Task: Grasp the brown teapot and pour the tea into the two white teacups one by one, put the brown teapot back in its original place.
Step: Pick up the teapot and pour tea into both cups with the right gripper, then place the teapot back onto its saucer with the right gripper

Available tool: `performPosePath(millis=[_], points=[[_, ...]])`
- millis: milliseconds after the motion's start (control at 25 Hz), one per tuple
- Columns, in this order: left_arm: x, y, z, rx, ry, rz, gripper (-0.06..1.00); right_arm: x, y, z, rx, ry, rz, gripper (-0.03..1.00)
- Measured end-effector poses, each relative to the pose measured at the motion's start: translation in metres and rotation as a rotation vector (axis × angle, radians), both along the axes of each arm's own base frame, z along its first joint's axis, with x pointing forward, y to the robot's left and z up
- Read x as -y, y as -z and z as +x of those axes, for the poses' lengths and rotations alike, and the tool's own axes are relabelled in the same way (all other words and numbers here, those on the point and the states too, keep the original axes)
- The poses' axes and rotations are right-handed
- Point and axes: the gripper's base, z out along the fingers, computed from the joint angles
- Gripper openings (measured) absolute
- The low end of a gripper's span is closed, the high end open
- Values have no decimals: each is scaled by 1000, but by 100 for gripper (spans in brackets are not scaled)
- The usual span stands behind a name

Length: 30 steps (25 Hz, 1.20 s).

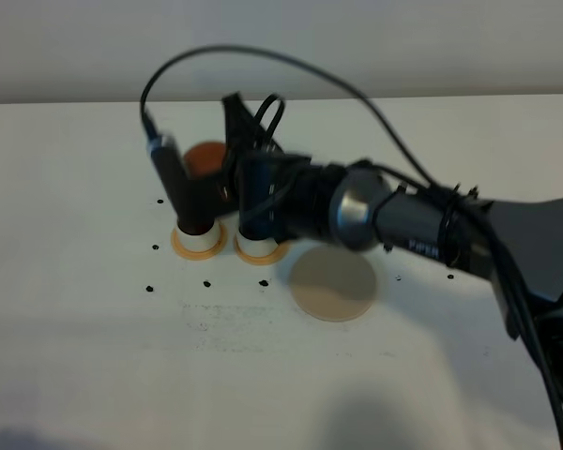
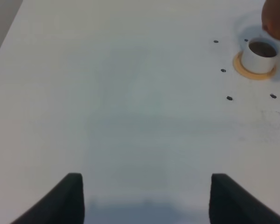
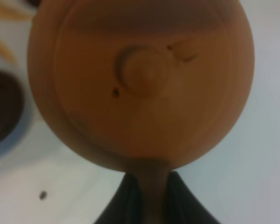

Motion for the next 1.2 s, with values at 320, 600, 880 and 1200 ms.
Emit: performPosePath(millis=[320,600,880,1200], points=[[0,0,0,0,0,0,59,5,-52,30,-240,242,400,8],[0,0,0,0,0,0,59,7,-61,37,-526,336,696,8],[0,0,0,0,0,0,59,24,-21,67,-624,524,745,8],[0,0,0,0,0,0,59,26,5,79,-719,701,719,8]])
